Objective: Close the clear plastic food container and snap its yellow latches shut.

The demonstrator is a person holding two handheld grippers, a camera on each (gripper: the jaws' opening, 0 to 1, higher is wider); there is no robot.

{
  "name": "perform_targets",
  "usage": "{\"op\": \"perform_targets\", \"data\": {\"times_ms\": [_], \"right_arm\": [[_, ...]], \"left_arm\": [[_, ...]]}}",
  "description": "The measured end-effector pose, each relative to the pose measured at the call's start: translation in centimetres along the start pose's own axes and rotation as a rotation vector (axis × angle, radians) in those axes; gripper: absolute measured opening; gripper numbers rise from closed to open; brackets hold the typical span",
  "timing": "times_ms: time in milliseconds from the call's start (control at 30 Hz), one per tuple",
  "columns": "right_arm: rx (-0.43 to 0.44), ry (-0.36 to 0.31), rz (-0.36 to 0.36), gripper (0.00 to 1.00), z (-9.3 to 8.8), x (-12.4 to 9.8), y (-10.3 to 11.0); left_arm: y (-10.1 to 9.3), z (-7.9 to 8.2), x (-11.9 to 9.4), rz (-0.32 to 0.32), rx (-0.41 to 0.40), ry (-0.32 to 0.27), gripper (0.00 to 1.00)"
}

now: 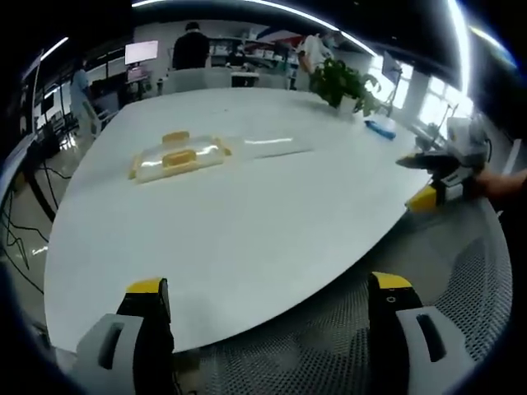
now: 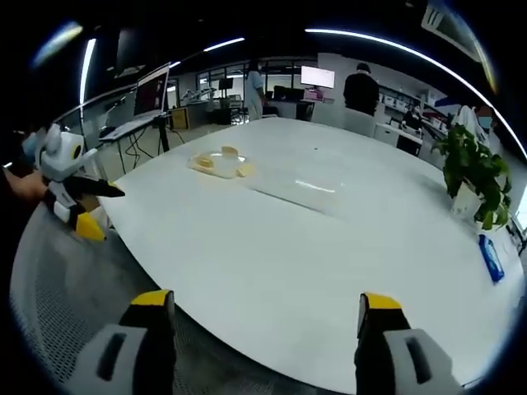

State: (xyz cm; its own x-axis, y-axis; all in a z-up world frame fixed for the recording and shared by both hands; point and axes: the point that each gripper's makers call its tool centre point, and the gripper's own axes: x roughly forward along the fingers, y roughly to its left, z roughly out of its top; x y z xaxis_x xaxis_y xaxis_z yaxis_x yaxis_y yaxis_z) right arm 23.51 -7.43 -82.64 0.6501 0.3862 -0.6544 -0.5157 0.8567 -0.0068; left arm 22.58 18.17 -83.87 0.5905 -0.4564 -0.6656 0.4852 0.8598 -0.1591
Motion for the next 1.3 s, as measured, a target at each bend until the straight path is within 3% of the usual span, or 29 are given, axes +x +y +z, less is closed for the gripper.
{"op": "perform_targets", "data": {"times_ms": [133,1300], "right_arm": [[-0.001,-0.002,0.000,0.93,0.04,-0.01,0.01],[0.010,0.027,-0.005,0.95,-0.63,0.03,-0.07]], "left_arm": [[0.28,-0.24,0.06,0.020,0.039,0.010,0.99],[0.65,-0.18,-0.02,0.039,0.034,-0.001,0.99]]}}
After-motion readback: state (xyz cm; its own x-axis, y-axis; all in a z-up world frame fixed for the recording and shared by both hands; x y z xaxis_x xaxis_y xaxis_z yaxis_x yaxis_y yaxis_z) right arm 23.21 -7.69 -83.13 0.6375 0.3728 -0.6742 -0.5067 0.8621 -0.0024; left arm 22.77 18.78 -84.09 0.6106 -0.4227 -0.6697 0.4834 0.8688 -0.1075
